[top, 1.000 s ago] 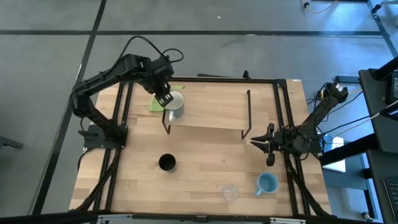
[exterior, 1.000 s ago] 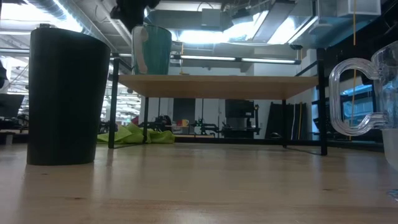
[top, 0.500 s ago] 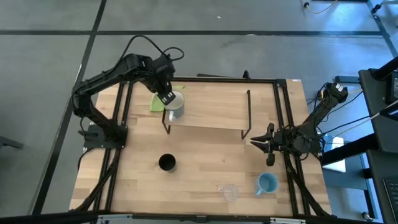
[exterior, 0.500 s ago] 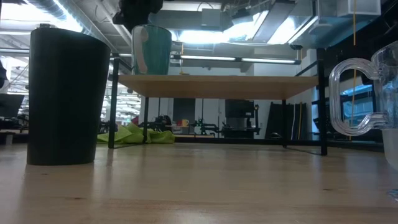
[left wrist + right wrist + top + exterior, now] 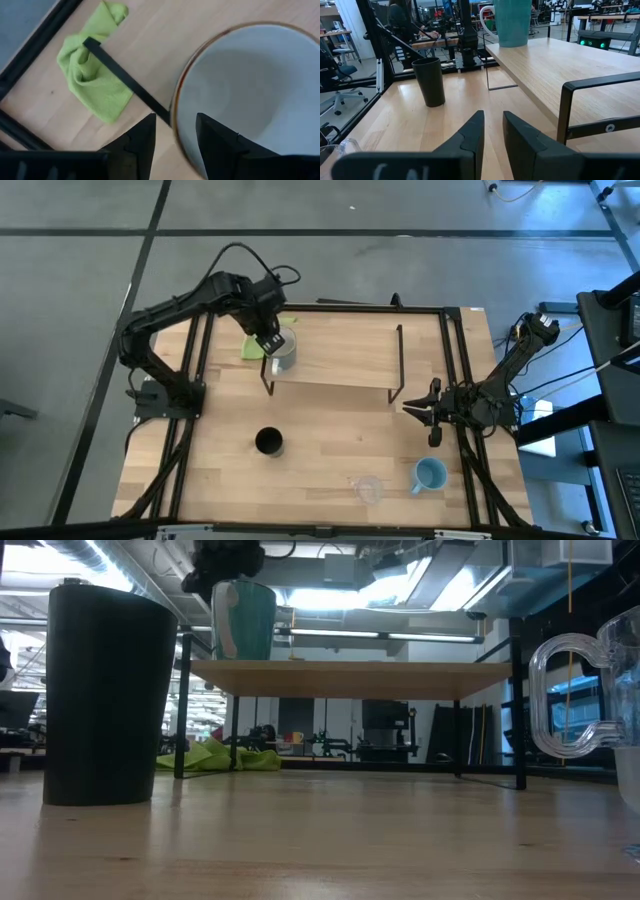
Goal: Stack small to large cups/mugs on shelf
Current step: Adjust the blue mug
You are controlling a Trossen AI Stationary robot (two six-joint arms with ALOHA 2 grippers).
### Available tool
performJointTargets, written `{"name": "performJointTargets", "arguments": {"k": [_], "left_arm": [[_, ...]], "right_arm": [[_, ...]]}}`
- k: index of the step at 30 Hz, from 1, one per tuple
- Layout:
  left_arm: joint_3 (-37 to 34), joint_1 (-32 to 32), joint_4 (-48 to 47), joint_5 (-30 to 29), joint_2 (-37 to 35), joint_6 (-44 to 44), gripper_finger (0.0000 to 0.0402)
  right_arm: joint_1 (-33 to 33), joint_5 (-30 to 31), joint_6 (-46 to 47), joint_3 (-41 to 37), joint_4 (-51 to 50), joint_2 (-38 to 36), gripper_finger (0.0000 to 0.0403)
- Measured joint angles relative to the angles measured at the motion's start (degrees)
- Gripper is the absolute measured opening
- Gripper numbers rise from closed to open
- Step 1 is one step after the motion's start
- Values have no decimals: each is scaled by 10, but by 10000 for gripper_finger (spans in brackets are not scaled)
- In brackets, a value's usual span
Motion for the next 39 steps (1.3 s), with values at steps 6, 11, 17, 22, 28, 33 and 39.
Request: {"name": "performJointTargets", "arguments": {"k": [6,11,17,22,28,33,39], "left_arm": [[-2,-3,39,-3,-1,0,135],[-2,-3,39,-2,-2,1,135],[-2,-3,25,1,-2,0,129],[15,-3,7,1,-3,1,109],[33,-3,16,-2,-3,4,72],[33,-3,15,5,-2,14,37],[34,-3,16,19,-2,14,17]], "right_arm": [[0,0,0,0,0,0,72],[0,0,0,0,0,0,72],[0,0,0,0,0,0,72],[0,0,0,0,0,0,72],[0,0,0,0,0,0,72],[0,0,0,0,0,0,72],[0,0,-1,0,0,0,72]]}}
